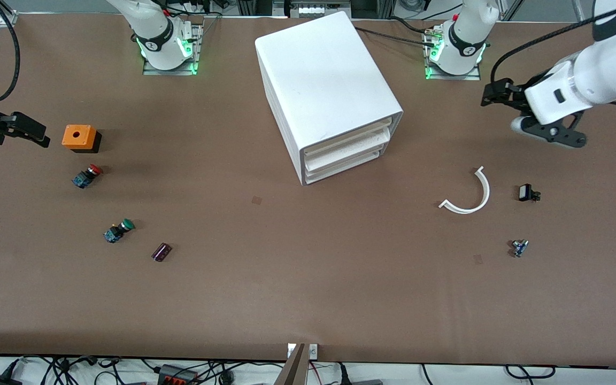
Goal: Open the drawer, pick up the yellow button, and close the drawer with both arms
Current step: 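Reach the left gripper toward the lower drawer handle of the cabinet, then grasp the drawer handle with the left gripper and pull it open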
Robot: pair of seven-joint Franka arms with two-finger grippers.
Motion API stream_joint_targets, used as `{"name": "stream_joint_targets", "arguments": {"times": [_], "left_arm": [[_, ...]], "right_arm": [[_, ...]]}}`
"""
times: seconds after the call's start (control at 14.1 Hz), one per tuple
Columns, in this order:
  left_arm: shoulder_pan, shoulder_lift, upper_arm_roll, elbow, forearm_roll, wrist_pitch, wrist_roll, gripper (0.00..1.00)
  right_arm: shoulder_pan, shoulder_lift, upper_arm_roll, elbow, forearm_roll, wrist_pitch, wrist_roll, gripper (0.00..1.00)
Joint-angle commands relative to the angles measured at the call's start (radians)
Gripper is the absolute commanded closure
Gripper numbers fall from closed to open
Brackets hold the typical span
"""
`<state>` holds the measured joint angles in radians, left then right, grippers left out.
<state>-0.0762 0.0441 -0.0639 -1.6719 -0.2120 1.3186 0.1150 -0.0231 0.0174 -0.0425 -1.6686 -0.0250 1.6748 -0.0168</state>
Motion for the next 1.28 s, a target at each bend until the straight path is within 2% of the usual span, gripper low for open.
{"name": "stream_joint_targets", "arguments": {"times": [0.0,0.14,0.35,0.57,0.78,0.99,1.13,1.21], "left_arm": [[-0.027,0.132,-0.002,0.038,-0.165,-0.047,0.107,0.00],[-0.013,0.215,-0.001,0.043,-0.301,-0.027,0.117,0.00],[0.001,0.331,-0.001,0.023,-0.536,0.074,0.132,0.00],[-0.002,0.437,-0.007,0.005,-0.683,0.143,0.422,0.00],[0.001,0.451,-0.007,-0.110,-0.814,0.195,0.609,0.00],[-0.003,0.451,-0.007,-0.248,-0.978,0.203,0.770,0.12],[-0.008,0.448,-0.008,-0.272,-0.983,0.202,0.795,0.26],[-0.008,0.448,-0.008,-0.278,-0.983,0.195,0.801,0.28]], "right_arm": [[0.000,-0.013,0.003,-0.017,-0.007,0.013,-0.012,0.00],[-0.003,-0.008,0.003,-0.017,-0.007,0.013,-0.012,0.00],[-0.001,-0.001,0.004,-0.017,-0.003,0.002,-0.012,0.00],[0.000,-0.001,0.007,-0.016,0.007,0.003,-0.012,0.00],[0.005,0.009,0.012,-0.016,0.007,0.013,-0.009,0.00],[0.014,0.009,0.010,-0.014,0.007,0.005,-0.002,0.00],[0.014,0.007,0.010,-0.013,0.007,0.006,-0.002,0.00],[0.014,0.009,0.009,-0.013,0.007,0.008,-0.002,0.00]]}}
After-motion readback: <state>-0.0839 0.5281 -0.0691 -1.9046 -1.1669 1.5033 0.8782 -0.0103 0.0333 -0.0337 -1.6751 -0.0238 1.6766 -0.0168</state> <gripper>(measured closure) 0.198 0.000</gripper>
